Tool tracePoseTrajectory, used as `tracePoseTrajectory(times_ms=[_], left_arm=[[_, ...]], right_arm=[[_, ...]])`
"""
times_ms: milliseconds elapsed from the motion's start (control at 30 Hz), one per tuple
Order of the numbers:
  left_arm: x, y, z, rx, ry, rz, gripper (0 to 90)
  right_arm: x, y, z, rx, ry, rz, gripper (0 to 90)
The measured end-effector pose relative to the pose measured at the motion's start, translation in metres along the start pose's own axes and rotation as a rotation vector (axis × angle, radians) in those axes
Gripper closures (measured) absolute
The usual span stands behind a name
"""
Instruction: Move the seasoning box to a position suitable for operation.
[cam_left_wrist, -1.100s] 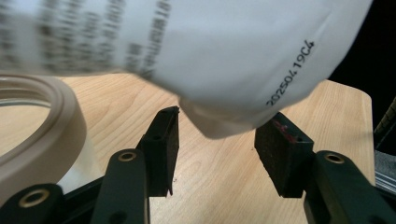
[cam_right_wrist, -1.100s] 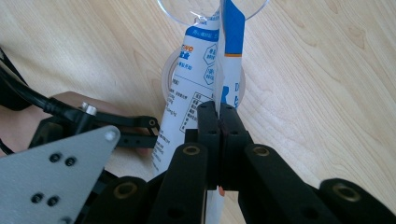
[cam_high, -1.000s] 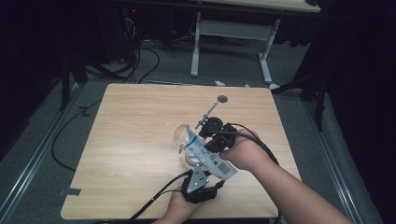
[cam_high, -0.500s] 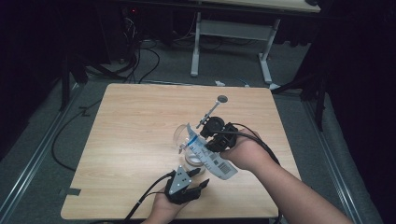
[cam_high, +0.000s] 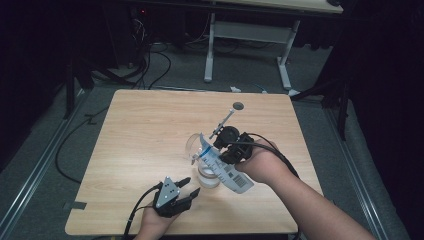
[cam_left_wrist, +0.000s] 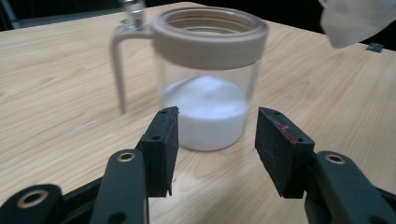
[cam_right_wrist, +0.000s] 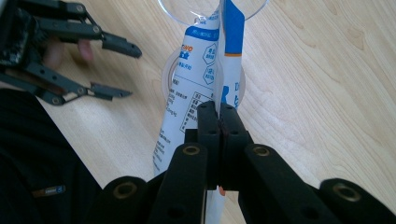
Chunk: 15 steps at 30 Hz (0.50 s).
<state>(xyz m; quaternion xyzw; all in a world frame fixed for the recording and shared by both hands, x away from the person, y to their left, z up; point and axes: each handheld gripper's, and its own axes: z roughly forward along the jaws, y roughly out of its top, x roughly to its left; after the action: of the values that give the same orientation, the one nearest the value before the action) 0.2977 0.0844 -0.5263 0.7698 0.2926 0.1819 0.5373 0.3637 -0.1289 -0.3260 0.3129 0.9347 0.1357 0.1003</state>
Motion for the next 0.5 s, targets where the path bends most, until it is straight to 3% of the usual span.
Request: tracePoseTrajectory(times_ms=[500], left_arm=[[0.04,-0.008,-0.03,-0.038,0.091,-0.074,50.3]], right_arm=[[0.0,-0.003,0.002,-0.01,0.005,0.003,89.6]])
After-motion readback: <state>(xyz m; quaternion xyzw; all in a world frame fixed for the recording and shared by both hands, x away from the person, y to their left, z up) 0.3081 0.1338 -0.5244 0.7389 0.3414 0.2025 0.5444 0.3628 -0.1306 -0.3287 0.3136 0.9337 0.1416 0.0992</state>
